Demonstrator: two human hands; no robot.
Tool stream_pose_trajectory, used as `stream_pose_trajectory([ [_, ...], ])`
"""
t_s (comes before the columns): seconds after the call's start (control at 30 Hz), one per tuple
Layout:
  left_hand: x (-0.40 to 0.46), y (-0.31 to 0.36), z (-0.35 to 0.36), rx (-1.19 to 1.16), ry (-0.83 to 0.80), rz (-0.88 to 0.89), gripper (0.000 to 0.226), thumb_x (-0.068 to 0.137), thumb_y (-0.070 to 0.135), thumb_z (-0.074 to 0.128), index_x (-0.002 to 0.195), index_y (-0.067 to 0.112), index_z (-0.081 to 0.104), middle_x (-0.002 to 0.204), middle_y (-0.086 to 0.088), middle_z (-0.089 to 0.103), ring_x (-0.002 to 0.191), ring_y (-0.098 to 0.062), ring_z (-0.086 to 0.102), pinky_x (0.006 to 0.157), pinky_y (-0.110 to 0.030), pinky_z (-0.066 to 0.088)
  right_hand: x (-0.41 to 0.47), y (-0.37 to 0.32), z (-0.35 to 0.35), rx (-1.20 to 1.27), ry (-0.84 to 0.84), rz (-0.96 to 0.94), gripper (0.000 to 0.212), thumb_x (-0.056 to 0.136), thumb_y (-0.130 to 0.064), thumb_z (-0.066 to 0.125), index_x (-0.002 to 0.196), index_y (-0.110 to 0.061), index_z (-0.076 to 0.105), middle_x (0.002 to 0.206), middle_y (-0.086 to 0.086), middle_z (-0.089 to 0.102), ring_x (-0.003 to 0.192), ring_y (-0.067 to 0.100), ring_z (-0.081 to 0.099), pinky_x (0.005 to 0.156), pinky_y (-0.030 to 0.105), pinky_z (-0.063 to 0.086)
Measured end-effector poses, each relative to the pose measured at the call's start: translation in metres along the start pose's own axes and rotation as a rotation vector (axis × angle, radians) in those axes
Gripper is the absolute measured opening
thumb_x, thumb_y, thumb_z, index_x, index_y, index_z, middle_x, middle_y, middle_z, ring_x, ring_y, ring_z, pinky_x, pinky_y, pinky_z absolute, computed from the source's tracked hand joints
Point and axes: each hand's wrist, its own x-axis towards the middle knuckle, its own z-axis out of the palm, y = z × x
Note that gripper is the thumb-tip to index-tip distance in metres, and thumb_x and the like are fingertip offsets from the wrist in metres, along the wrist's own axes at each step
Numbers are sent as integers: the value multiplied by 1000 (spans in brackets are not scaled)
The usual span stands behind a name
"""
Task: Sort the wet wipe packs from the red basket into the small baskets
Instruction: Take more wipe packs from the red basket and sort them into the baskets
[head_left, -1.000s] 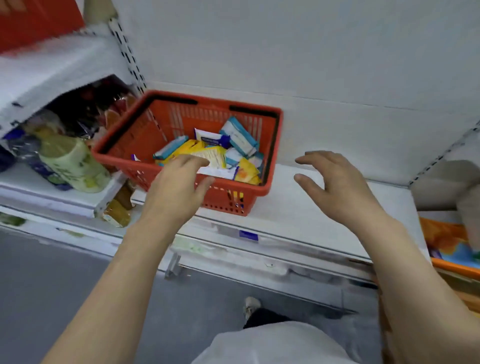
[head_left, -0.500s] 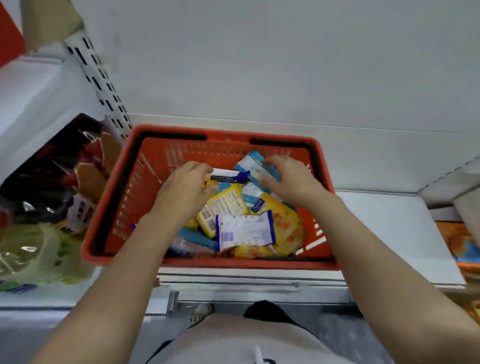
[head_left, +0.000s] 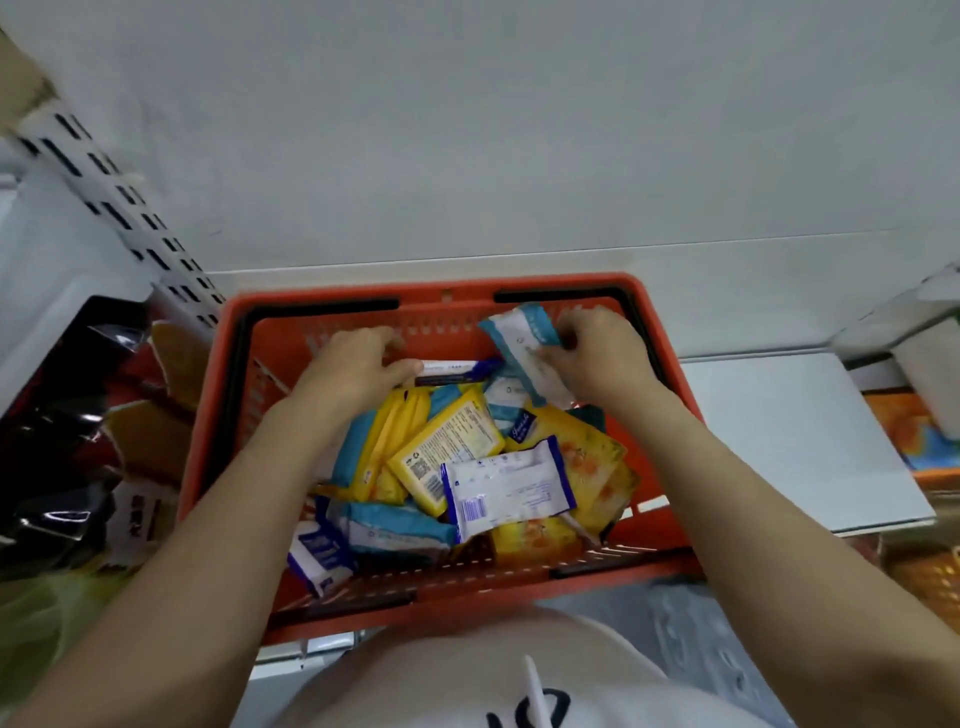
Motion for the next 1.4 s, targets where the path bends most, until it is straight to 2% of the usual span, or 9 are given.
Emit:
stream_pose_trajectory([
  [0.17, 4, 3, 16, -30, -26, 59, 35, 88, 40, 68, 118, 22, 68, 116, -5, 69, 106, -23, 61, 92, -36, 49, -14, 13, -11, 350, -60, 146, 27, 100, -36, 53, 118, -16, 53, 113, -1, 64, 93, 18, 65, 74, 35, 58],
  [0.43, 8, 18, 35, 264, -206, 70, 64, 86, 64, 57, 141, 32, 49, 136, -5, 47, 123, -29, 37, 101, -44, 39, -23, 17, -11, 409, 13, 184, 28, 100, -43, 51, 103, -18, 62, 95, -4, 68, 78, 11, 68, 68, 34, 61],
  [0.67, 14, 22, 31, 208, -280, 71, 40, 88, 64, 53, 103, 30, 66, 103, 2, 67, 99, -17, 54, 77, -33, 46, -36, 23, -13, 500, 71, 182, 21, 94, -49, 59, 102, -31, 57, 85, -23, 57, 72, 2, 66, 46, 11, 49],
  [0.77, 11, 25, 34, 96, -242, 64, 31, 91, 52, 59, 108, 28, 69, 83, 10, 71, 87, -13, 65, 80, -31, 51, -41, 21, -12, 505, 74, 161, 20, 94, -48, 59, 102, -29, 58, 88, -18, 60, 73, 2, 65, 47, 12, 48],
  [0.87, 7, 22, 47, 198, -261, 36, 41, 88, 51, 64, 122, 29, 65, 114, -1, 68, 111, -24, 57, 87, -35, 48, -46, 20, -13, 534, 40, 160, 25, 93, -47, 61, 106, -25, 60, 96, -11, 65, 77, 5, 67, 52, 18, 52],
  [1.0, 4, 26, 47, 397, -225, 53, 40, 73, 60, 73, 95, 32, 55, 103, 2, 50, 102, -23, 44, 74, -34, 36, -56, 19, -16, 614, -3, 181, 40, 87, -46, 70, 118, -22, 60, 104, -8, 67, 81, 5, 68, 53, 14, 52],
  [1.17, -7, 30, 32, 131, -79, -6, 45, 68, 42, 85, 75, 23, 45, 86, -5, 62, 76, -23, 53, 57, -32, 36, -64, 16, -18, 721, -29, 238, 43, 80, -40, 79, 113, -23, 57, 103, -9, 69, 83, 7, 70, 62, 25, 60],
  [1.27, -14, 35, 17, -281, 87, -41, 41, 66, 31, 89, 85, 17, 56, 82, -3, 64, 74, -23, 59, 63, -35, 45, -68, 10, -18, 827, 17, 262, 59, 77, -33, 84, 124, -28, 48, 101, -10, 67, 79, 4, 70, 55, 16, 55],
  [1.4, -31, 47, 12, -842, 39, -77, 27, 72, 16, 86, 88, 12, 64, 83, -7, 73, 67, -15, 71, 59, -29, 55, -73, -7, -14, 931, 53, 211, 77, 77, -21, 85, 139, -32, 40, 104, -8, 67, 85, 5, 71, 60, 23, 59],
])
